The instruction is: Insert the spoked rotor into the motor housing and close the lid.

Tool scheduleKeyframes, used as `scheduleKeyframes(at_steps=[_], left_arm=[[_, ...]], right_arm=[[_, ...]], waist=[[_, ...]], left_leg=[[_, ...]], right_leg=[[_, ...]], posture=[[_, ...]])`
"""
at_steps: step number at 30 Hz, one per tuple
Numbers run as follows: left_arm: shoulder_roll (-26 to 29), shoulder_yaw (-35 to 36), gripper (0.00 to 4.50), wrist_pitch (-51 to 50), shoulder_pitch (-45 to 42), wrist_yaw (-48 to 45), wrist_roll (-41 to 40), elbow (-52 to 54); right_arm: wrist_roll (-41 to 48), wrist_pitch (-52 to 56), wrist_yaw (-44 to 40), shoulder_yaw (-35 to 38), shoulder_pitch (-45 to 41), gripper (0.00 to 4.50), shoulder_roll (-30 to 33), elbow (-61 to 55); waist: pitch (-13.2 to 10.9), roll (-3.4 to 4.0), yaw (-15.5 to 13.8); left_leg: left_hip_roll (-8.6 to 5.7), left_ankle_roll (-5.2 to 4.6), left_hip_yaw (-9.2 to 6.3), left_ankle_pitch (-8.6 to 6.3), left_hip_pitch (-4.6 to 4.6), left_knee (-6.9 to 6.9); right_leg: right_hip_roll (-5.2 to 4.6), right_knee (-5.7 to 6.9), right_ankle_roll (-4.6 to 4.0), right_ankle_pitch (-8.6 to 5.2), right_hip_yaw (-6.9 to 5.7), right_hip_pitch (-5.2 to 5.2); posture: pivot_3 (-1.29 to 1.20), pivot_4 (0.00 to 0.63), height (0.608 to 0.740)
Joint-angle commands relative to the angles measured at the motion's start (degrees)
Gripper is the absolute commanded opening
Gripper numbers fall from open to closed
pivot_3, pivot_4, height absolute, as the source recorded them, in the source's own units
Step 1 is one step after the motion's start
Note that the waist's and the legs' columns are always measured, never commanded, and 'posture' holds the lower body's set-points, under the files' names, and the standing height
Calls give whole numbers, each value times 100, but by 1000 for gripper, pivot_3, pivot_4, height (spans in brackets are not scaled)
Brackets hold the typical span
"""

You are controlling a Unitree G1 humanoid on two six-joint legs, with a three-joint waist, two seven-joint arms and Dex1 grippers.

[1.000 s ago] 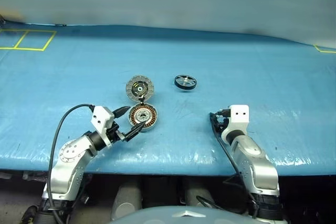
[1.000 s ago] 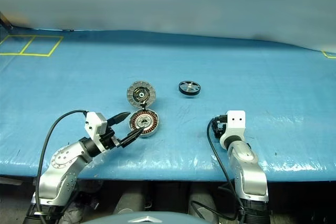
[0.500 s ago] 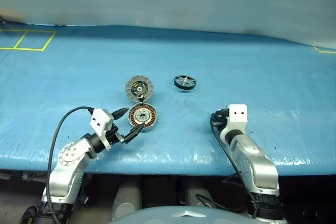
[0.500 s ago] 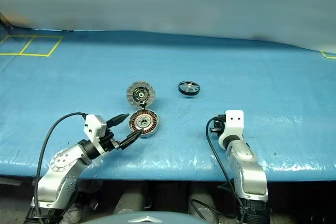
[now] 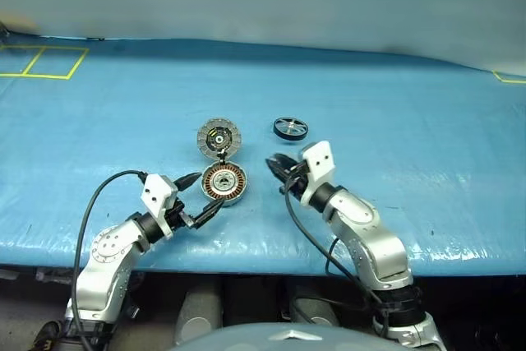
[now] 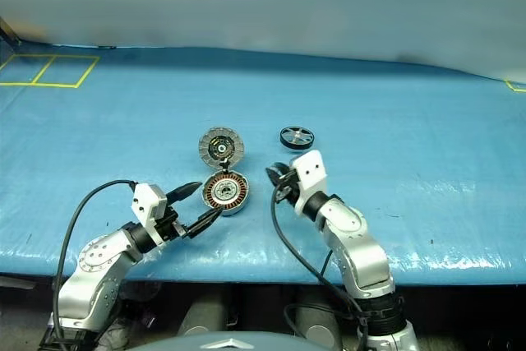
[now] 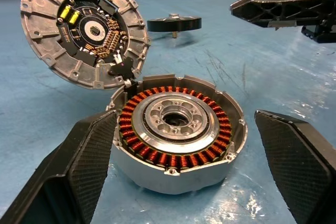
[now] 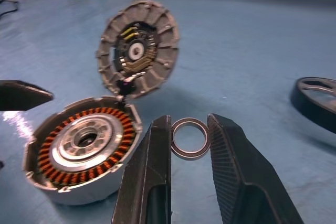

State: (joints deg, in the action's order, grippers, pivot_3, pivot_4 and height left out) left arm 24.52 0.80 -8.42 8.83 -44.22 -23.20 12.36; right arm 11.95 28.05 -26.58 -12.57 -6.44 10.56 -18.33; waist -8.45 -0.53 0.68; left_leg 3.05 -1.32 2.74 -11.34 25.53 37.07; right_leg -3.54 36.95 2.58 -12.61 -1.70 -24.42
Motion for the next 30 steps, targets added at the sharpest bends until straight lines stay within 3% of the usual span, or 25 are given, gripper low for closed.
scheduleKeyframes(at_steps=[1,12,30], left_arm=[[90,144,4500,55,92,-208,-230,276],[168,175,4500,395,242,-171,-41,187],[180,148,4500,793,450,-190,184,75]], right_arm=[[-96,-88,-317,-466,-287,668,82,24],[-368,-300,-461,-1042,-882,668,-190,969],[-522,-555,-516,-1122,-1227,668,-572,1651]], waist=[[0,0,9],[1,-2,-2],[1,-2,3]], left_leg=[[0,0,0,0,0,2],[-1,1,4,0,-1,2],[0,1,9,0,-1,2]], right_leg=[[0,0,0,0,0,-1],[-1,0,-7,6,-2,-3],[2,1,-28,21,-3,-5]], posture=[[0,150,740],[0,150,740],[0,150,740]])
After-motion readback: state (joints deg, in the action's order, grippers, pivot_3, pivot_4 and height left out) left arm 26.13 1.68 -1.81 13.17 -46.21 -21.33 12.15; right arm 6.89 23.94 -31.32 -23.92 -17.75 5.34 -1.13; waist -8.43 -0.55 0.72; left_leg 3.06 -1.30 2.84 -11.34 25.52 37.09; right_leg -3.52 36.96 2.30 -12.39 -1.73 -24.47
